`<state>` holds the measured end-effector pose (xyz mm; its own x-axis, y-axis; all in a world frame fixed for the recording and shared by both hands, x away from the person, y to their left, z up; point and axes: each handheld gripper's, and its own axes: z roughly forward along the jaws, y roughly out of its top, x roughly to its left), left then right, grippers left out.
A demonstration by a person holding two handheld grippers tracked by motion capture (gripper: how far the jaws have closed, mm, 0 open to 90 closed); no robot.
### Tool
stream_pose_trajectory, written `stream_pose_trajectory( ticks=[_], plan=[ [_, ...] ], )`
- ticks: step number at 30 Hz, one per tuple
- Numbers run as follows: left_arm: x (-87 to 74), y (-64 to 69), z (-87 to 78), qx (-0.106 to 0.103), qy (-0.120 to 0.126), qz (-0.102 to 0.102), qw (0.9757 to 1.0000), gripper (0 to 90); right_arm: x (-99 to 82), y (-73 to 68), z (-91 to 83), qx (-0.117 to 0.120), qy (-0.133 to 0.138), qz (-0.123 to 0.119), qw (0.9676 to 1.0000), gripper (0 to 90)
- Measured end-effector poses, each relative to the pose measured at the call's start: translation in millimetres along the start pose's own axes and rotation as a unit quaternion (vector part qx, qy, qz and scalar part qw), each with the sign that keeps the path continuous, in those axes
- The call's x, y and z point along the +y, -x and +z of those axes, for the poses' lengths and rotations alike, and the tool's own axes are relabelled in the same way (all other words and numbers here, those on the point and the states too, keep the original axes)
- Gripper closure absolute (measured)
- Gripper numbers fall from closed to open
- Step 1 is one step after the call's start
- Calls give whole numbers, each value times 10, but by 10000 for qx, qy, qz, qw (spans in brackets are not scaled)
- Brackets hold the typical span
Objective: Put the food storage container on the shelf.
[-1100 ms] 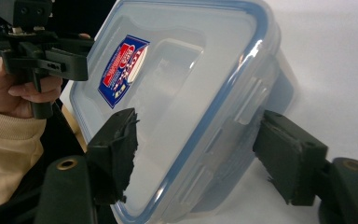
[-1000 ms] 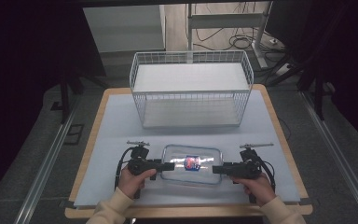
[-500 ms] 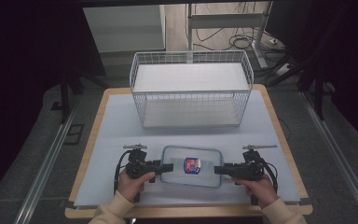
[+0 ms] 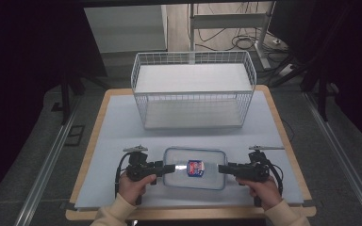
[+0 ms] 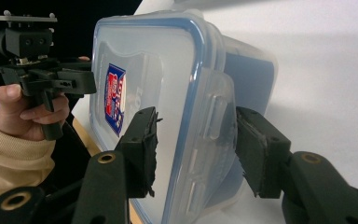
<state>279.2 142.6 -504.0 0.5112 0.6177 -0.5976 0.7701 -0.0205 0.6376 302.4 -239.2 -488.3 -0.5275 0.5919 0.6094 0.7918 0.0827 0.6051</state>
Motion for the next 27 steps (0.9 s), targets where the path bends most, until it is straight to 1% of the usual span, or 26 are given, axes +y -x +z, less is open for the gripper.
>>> stream_pose_trajectory(
  ticks=[1, 2, 3, 4, 9, 12, 13, 20, 23, 27],
  plan=[
    [0, 0, 0, 0, 0, 0, 10000, 427, 0, 0, 0, 0, 0, 0, 10000, 510],
    [2, 40, -3, 99, 39, 69, 9999, 426, 6, -3, -6, 23, 45, 4, 10000, 515],
    [2, 40, -3, 99, 39, 69, 9999, 425, 6, -3, -6, 23, 45, 4, 10000, 515],
    [6, 66, -2, 172, 62, 120, 9998, 424, 17, -7, -12, 26, 58, -34, 10000, 516],
    [6, 69, -5, 173, 101, 121, 9997, 428, 19, -4, -18, 34, 85, -54, 9999, 518],
    [27, 82, -27, 168, 79, 221, 9996, 434, 19, -8, -23, 45, 109, -68, 9999, 517],
    [27, 82, -27, 168, 79, 221, 9996, 435, 20, -11, -26, 49, 121, -64, 9999, 517],
    [59, 110, -75, 185, 240, 311, 9991, 436, 37, -40, -38, 69, 230, -109, 9997, 516],
    [86, 140, -107, 209, 293, 409, 9985, 436, 53, -66, -47, 97, 303, -153, 9994, 517],
    [105, 150, -121, 186, 297, 455, 9983, 436, 87, -115, -77, 48, 368, -399, 9985, 516]
  ],
)
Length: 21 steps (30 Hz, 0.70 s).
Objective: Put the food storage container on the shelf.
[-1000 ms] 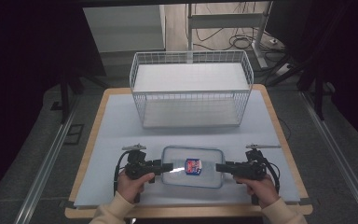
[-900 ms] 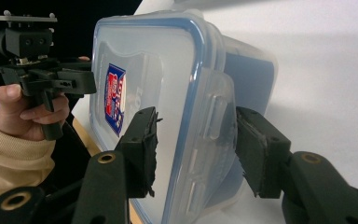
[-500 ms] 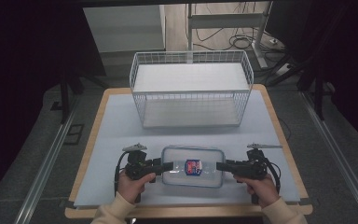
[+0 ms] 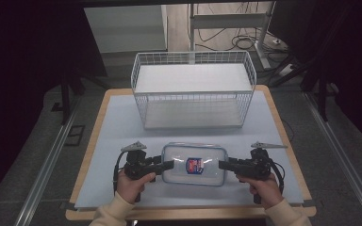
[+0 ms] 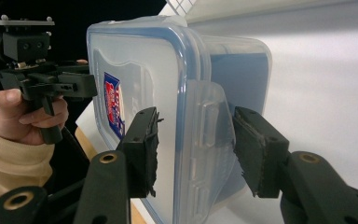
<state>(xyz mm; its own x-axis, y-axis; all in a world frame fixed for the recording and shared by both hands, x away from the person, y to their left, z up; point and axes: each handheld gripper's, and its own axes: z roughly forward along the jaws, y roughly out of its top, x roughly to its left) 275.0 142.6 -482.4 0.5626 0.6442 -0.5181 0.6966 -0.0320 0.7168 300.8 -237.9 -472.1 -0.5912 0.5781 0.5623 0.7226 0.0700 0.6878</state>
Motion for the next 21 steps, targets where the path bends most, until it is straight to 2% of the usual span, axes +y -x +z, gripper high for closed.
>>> stream_pose_trajectory(
  ticks=[3, 8, 16, 21],
  plan=[
    [11, -2, -14, 4, 37, -2, 10000, 437, 30, -24, -3, -21, 47, -100, 9999, 516],
    [22, 6, -27, 24, 57, 15, 10000, 437, 46, -29, 4, -1, 50, -119, 9999, 516],
    [129, 61, -86, 104, 204, 117, 9997, 436, 155, -72, -16, 17, 159, -273, 9995, 515],
    [184, 39, -105, 97, 206, 119, 9997, 436, 213, -82, -6, 24, 160, -284, 9995, 515]
  ],
)
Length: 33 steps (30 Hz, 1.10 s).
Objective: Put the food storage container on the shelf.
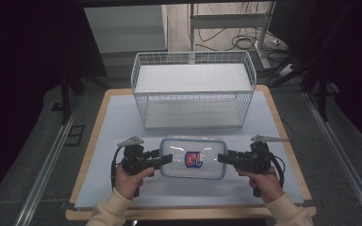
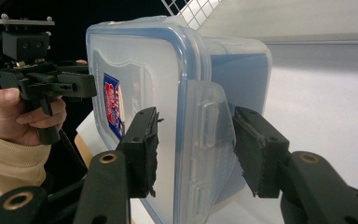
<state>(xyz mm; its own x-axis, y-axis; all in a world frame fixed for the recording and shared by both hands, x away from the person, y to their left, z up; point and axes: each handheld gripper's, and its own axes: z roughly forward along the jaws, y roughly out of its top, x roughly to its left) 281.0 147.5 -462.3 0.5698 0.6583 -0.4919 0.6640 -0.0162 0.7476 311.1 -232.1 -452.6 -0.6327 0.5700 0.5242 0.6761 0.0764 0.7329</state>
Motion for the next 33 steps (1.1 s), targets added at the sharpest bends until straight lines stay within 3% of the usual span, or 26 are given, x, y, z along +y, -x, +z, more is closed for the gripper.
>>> stream_pose_trajectory(
  ticks=[10, 19, 33],
  plan=[
    [191, -42, -91, 12, 133, -15, 9999, 442, 224, -53, 57, 40, 57, -180, 9998, 516],
    [356, 19, -118, -53, 272, 62, 9996, 450, 423, -99, -41, 26, 132, -348, 9993, 516],
    [573, 24, -158, -81, 347, 52, 9994, 452, 627, -132, -59, 27, 162, -407, 9990, 516]
  ],
)
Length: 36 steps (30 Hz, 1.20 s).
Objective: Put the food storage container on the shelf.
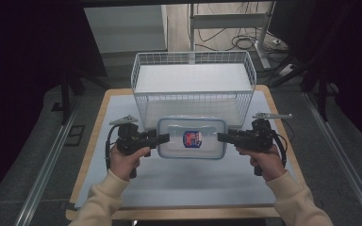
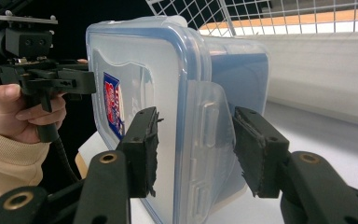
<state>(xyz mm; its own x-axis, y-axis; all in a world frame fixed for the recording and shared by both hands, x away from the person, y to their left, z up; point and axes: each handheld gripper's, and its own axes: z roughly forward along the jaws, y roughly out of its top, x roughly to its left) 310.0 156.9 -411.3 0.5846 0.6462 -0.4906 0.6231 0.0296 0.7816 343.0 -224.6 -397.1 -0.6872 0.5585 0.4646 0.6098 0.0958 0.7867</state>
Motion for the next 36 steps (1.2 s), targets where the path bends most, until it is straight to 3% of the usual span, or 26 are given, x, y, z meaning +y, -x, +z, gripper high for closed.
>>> stream_pose_trajectory(
  ticks=[8, 19, 36],
  plan=[
    [136, -29, -9, 19, 44, -3, 10000, 451, 145, 8, 26, -7, 46, -64, 10000, 516],
    [481, 39, -42, 89, 133, 251, 9996, 453, 439, 18, -2, 56, 200, -142, 9997, 516],
    [860, -23, 76, 74, 111, 154, 9998, 455, 839, 163, -2, 70, 222, -183, 9996, 516]
  ],
)
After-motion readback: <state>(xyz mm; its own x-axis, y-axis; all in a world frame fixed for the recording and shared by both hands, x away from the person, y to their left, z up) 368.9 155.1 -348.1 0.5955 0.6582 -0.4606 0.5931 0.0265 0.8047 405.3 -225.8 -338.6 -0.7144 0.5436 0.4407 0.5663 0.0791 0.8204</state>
